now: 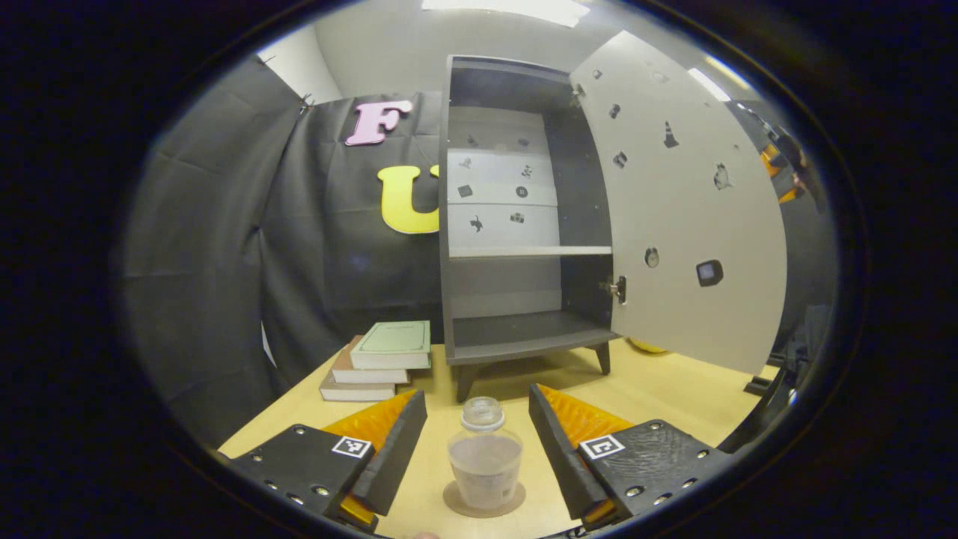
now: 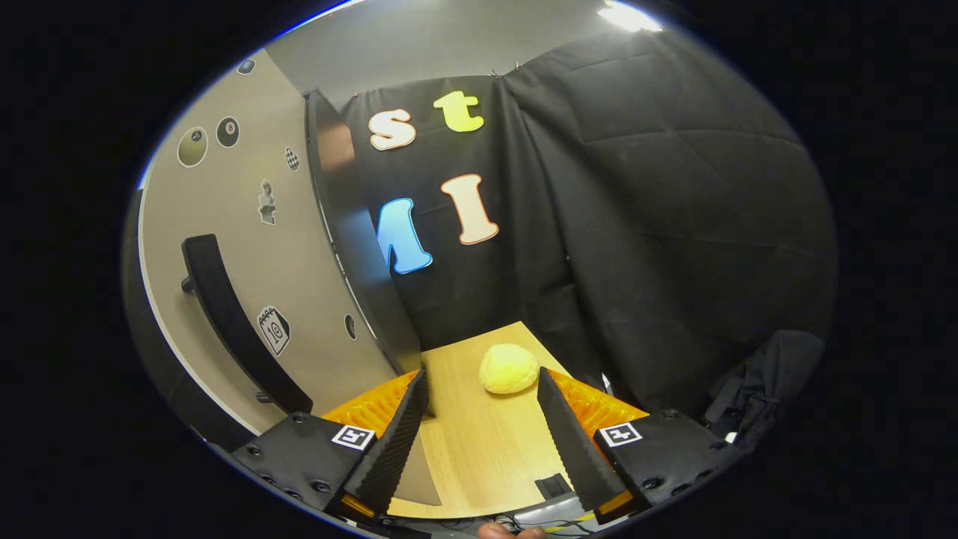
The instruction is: Open the cabinet door with the right hand, grasp the bottle in the cabinet with the left hand and place it on the coaster, then close the cabinet door with the right hand.
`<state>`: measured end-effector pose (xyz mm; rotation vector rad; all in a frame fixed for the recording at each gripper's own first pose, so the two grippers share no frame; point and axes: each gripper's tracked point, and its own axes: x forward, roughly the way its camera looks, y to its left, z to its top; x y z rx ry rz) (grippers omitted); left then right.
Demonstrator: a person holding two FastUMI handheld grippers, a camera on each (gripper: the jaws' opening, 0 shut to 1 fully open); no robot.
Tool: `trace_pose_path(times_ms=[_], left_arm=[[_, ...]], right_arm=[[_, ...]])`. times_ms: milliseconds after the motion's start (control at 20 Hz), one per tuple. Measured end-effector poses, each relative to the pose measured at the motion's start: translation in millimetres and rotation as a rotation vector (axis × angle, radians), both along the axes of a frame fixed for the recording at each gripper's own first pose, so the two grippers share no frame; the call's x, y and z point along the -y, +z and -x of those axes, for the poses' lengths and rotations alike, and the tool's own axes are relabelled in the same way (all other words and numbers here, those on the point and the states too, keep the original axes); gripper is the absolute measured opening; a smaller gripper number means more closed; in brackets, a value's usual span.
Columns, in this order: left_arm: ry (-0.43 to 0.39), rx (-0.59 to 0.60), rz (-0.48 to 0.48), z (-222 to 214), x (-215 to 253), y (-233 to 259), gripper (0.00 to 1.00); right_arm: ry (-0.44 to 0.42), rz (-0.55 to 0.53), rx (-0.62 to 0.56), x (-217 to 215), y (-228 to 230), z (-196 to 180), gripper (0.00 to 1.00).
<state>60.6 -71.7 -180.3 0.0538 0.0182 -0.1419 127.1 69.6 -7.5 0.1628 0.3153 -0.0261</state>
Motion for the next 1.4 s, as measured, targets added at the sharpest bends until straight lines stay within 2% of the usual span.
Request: trace_pose_path(times_ms=[50, 100, 150, 300, 350, 400, 450, 500, 550, 700, 800, 850, 1000, 1150, 1300, 1400], left_arm=[[-0.002, -0.013, 0.004, 7.2, 3.5, 10.0, 0.83], [0.003, -0.019, 0.0, 14.5, 4.3, 21.8, 0.85], [0.01, -0.032, -0.004, 23.1, 5.8, 34.8, 0.82], [0.032, -0.047, -0.004, 42.1, 14.3, 79.7, 0.82], [0.049, -0.056, -0.008, 44.8, 14.8, 91.2, 0.85], [0.063, -0.054, -0.009, 43.4, 17.6, 106.4, 0.88], [0.075, -0.048, -0.005, 41.0, 22.0, 123.1, 0.82], [0.091, -0.046, -0.006, 38.7, 25.1, 138.9, 0.82], [0.112, -0.045, -0.009, 35.9, 27.3, 150.2, 0.82], [0.143, -0.042, 0.02, 28.2, 40.1, 185.5, 0.82], [0.156, -0.077, 0.067, 24.8, 48.9, 194.7, 0.87], [0.178, -0.096, 0.096, 22.4, 51.6, 196.5, 0.82], [0.24, -0.09, 0.188, 19.2, 56.1, 212.5, 0.84], [0.303, -0.083, 0.175, 26.2, 52.6, 217.6, 0.82], [0.298, -0.088, 0.144, 29.5, 55.6, 220.4, 0.82], [0.292, -0.104, 0.115, 29.2, 52.2, 216.5, 0.82]], right_arm=[[-0.003, -0.007, 0.008, 3.0, 1.0, -0.4, 0.86], [-0.006, -0.006, 0.022, 6.1, 4.0, -1.4, 0.86], [-0.014, 0.001, 0.033, 11.1, 5.4, -3.1, 0.86], [-0.008, -0.002, 0.073, 15.7, 14.3, -13.0, 0.86], [-0.002, -0.012, 0.082, 16.6, 14.9, -17.6, 0.86], [0.022, -0.028, 0.104, 12.9, 19.9, -20.7, 0.86], [0.052, -0.034, 0.125, 6.7, 25.9, -23.8, 0.86], [0.069, -0.028, 0.138, 5.7, 27.9, -27.2, 0.86], [0.082, -0.02, 0.146, 7.8, 27.6, -29.6, 0.93], [0.16, -0.034, 0.154, -3.7, 32.0, -33.4, 0.93], [0.23, -0.056, 0.147, -15.2, 34.6, -31.5, 0.93], [0.259, -0.061, 0.154, -19.6, 40.5, -31.5, 0.93], [0.336, -0.027, 0.19, -29.2, 54.5, -30.9, 0.93], [0.392, 0.002, 0.198, -40.0, 58.5, -25.0, 0.93], [0.418, -0.007, 0.197, -49.7, 64.8, -13.9, 0.93], [0.395, 0.006, 0.195, -48.2, 68.4, -11.8, 0.93]])
